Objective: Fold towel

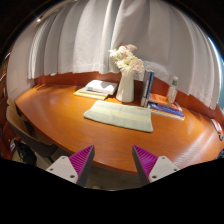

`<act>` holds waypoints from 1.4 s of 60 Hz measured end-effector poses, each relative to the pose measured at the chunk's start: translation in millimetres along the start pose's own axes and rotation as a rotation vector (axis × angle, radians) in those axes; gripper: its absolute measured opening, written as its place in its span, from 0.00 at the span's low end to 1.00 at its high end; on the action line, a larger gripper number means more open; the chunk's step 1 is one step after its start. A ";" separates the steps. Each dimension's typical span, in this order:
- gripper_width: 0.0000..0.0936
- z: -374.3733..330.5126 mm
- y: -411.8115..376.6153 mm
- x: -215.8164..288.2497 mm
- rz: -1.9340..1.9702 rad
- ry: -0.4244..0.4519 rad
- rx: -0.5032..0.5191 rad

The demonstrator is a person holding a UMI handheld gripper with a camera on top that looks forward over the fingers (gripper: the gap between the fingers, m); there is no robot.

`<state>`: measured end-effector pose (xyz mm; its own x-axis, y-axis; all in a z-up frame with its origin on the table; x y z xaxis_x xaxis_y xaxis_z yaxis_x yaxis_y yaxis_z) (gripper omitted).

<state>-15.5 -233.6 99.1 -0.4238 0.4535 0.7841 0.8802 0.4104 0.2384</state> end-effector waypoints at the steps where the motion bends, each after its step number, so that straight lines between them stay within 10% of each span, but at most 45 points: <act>1: 0.81 9.0 -5.9 3.2 0.003 -0.004 0.000; 31: 0.79 280.9 -82.0 132.8 0.110 -0.150 -0.037; 41: 0.61 324.6 -77.4 136.9 0.127 -0.177 -0.091; 50: 0.05 324.0 -60.1 129.1 0.098 -0.211 -0.161; 61: 0.03 317.3 -53.5 127.9 0.066 -0.241 -0.113; 84: 0.04 209.7 140.4 133.4 0.068 -0.169 -0.337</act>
<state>6.8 50.5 117.0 -0.3667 0.6065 0.7055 0.9164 0.1047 0.3863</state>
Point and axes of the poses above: the point between the fingertips, and its own axes, seen from behind it with the camera up: y to the right, x up, z forward, the way the camera looks, the point moved 2 cm from there along -z, backward, against the way the camera looks, and after that the axes turned 13 degrees about -z, right-handed, at the moved point
